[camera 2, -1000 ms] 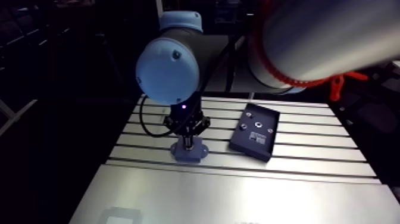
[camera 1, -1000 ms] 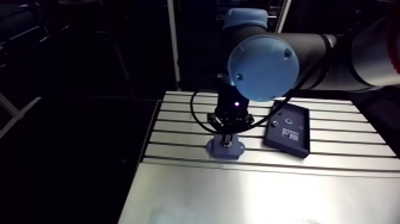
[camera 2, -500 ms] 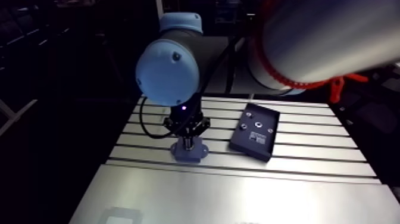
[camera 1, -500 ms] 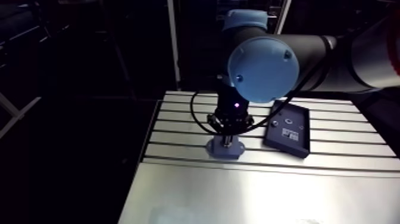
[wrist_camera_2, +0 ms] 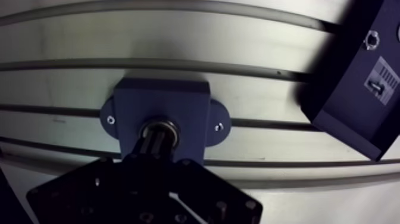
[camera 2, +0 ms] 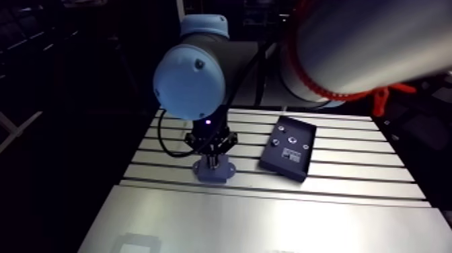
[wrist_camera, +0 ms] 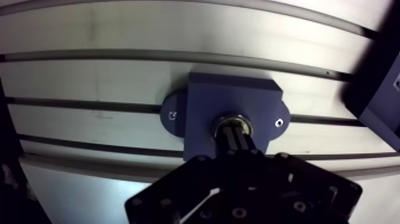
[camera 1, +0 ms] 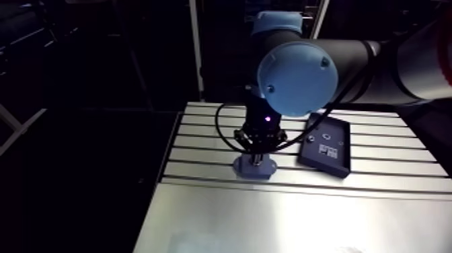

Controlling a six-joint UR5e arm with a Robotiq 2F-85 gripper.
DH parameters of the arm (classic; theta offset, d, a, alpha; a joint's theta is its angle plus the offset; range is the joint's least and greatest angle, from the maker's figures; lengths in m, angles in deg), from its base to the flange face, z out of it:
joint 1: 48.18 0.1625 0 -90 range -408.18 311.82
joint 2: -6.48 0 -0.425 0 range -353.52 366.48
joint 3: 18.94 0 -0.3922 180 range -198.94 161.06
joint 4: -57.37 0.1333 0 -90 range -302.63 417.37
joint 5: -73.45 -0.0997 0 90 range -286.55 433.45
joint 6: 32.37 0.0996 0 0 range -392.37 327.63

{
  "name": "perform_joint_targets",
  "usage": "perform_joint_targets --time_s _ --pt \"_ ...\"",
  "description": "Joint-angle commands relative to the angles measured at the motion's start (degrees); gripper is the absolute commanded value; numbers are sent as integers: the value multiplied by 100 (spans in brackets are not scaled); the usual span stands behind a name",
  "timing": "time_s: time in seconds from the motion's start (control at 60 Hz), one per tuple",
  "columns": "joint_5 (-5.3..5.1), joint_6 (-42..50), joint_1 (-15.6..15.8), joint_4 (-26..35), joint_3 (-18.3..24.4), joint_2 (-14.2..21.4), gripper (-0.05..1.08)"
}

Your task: Pick up the bearing and press it into the housing until flush.

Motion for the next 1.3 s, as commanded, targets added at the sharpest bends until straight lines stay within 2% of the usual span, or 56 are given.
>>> perform_joint_targets --time_s 0.017,1.3 --pt "1 -12 0 0 -3 -15 108" --pt "10 -48 0 -8 -20 -48 108"
